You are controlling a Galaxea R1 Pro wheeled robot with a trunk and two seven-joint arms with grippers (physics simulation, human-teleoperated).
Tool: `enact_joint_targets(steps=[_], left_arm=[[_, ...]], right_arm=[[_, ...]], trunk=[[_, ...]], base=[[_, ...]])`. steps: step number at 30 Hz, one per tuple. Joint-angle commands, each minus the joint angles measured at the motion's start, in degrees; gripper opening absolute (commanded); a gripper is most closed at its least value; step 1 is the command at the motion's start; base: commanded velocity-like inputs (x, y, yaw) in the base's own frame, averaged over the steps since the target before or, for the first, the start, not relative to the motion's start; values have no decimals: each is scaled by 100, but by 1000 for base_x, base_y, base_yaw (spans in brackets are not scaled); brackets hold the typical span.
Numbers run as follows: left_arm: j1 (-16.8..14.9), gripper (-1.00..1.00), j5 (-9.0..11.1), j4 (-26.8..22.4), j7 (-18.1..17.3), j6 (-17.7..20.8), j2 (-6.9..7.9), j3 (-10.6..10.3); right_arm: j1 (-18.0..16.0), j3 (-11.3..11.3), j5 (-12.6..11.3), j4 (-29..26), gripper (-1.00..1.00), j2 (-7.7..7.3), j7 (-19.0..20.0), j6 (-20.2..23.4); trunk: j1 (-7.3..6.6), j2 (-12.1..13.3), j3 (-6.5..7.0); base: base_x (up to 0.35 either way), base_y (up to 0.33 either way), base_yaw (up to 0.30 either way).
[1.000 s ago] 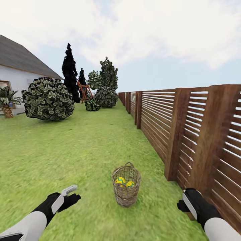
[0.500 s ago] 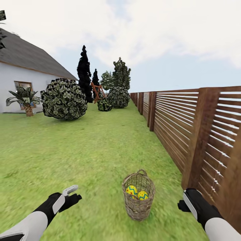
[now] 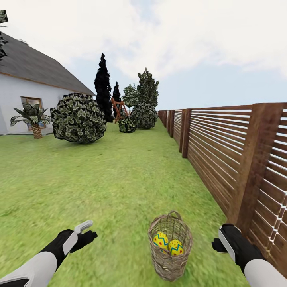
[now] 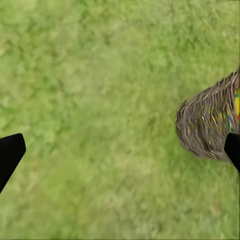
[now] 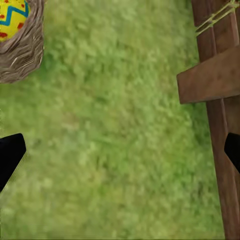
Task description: Take the three Easter eggs out of the wicker basket on the lawn in the garden, then place them on the lawn next to a single tree (choose any tree) so that all three eggs are next to the same tree and none are left in the basket.
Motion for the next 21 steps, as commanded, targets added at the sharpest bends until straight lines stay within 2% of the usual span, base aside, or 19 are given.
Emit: enact_joint_targets(steps=[1, 10, 13, 18, 21], left_arm=[[-2, 100, 33, -10, 8, 35, -4, 21], [-2, 100, 39, -17, -6, 39, 0, -5], [-2, 100, 40, -18, -21, 43, -6, -5], [-2, 100, 41, -18, -34, 44, 0, -2], [-2, 100, 38, -18, -35, 44, 7, -2]], right_arm=[[-3, 11, -60, -7, 100, -3, -44, 18], [-3, 14, -60, -4, 100, -3, -44, 15], [-3, 19, -60, -5, 100, -3, -44, 7], [-3, 13, -60, -5, 100, -5, -44, -1], [-3, 11, -66, -5, 100, -68, -44, 0]], trunk=[[3, -4, -8], [3, -4, -8], [3, -4, -8], [3, -4, -8], [3, -4, -8]], base=[[332, 0, 0], [331, 18, 0], [292, 187, 18], [224, 264, 163], [190, 293, 94]])
